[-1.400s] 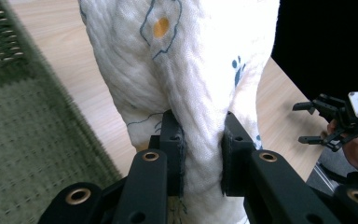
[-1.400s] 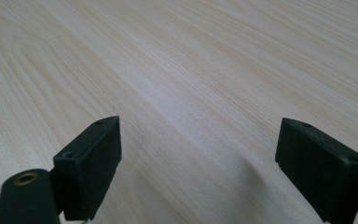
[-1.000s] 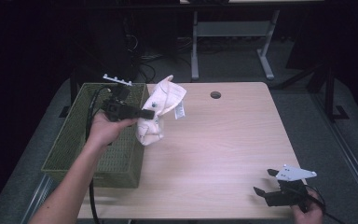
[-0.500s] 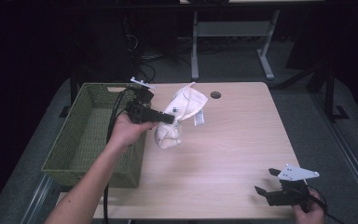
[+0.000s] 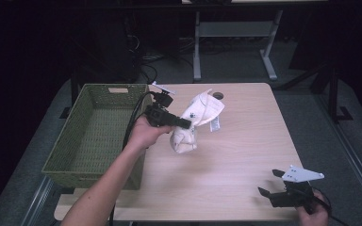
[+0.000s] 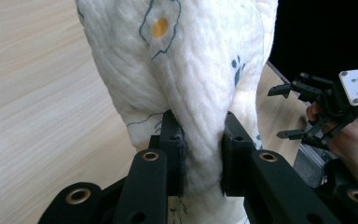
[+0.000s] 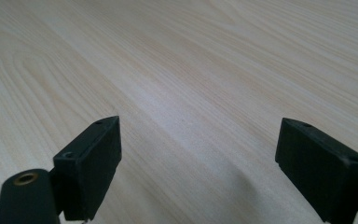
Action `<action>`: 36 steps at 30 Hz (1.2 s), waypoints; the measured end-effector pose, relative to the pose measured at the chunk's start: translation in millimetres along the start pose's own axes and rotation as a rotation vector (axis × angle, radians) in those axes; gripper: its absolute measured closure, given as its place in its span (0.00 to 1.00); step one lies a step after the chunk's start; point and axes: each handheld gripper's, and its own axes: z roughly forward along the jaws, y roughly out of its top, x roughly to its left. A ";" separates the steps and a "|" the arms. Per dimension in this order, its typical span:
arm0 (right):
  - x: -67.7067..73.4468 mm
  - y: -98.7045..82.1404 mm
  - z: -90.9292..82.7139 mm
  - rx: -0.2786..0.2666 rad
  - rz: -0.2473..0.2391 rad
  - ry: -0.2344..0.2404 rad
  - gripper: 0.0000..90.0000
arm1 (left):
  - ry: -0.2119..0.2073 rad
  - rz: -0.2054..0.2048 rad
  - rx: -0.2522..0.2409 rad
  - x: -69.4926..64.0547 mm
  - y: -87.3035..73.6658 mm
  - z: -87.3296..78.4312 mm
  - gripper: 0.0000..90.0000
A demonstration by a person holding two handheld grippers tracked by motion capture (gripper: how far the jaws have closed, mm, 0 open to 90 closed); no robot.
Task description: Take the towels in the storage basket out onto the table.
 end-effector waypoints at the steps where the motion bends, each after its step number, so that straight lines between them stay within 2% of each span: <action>1: -0.1 0.0 0.0 0.002 -0.003 -0.001 0.16 | -0.003 0.000 0.000 -0.3 0.1 2.0 0.83; 4: 0.0 0.3 0.3 0.001 -0.010 0.000 0.16 | -0.004 0.006 0.018 -2.6 0.8 12.9 0.83; 11: -0.2 0.3 0.0 0.000 -0.006 0.000 0.15 | -0.007 0.010 0.025 -8.8 4.5 32.1 0.83; 17: -0.8 0.2 -0.4 -0.004 -0.007 0.002 0.16 | -0.010 0.004 0.040 -10.7 5.7 50.7 0.83; 19: -0.9 0.1 -0.6 -0.005 -0.008 0.004 0.16 | -0.012 -0.012 0.044 -9.9 4.2 58.7 0.83; 27: -0.1 0.5 -0.8 -0.006 0.002 0.007 0.16 | 0.011 -0.055 0.057 -3.6 -0.9 87.8 0.83; 29: -0.7 0.5 -0.5 -0.007 -0.004 0.007 0.16 | 0.017 -0.076 0.052 -1.2 -2.0 94.1 0.82; 32: -0.6 0.5 -0.6 -0.008 -0.004 0.008 0.16 | 0.049 -0.073 0.062 2.1 -3.5 104.6 0.82; 36: -0.9 0.5 -0.9 -0.008 -0.003 0.008 0.16 | 0.061 -0.079 0.069 4.3 -5.5 112.0 0.82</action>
